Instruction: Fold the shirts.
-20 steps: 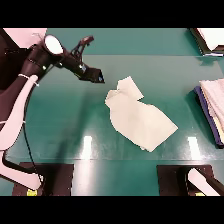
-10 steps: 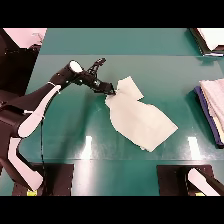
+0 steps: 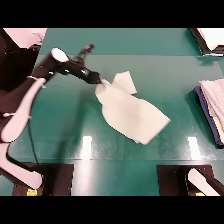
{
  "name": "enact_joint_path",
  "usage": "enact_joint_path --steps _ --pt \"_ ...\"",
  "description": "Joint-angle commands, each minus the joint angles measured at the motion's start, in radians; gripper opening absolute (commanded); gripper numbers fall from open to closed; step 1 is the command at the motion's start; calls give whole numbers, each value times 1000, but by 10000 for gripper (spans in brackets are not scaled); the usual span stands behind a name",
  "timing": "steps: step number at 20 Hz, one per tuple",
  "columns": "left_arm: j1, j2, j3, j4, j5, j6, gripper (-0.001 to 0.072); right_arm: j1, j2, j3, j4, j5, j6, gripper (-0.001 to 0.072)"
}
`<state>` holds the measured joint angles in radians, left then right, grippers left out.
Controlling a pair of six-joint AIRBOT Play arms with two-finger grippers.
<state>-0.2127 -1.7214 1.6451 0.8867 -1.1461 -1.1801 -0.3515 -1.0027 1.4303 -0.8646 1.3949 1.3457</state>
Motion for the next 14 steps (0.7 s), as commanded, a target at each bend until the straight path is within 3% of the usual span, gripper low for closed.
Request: enact_joint_path --steps 1,2,3,4,6,9,14 --pt "83 156 8 182 -164 -37 29 28 0 -233 1 22 -1 87" --pt "82 185 8 234 -210 -37 29 48 -3 -317 1 -8 -1 378" --pt "82 206 6 257 -255 -44 29 78 -17 -402 4 -46 -1 514" --pt "82 219 5 257 -279 -50 29 114 -38 -472 5 -86 -1 505" --pt "82 229 5 259 -277 -69 29 212 -108 -584 27 -190 -24 367" --pt "82 230 5 259 -239 -81 29 369 -261 -632 113 -336 -73 365" --pt "82 230 5 259 -232 -81 29 504 -491 -531 114 -386 -76 365"
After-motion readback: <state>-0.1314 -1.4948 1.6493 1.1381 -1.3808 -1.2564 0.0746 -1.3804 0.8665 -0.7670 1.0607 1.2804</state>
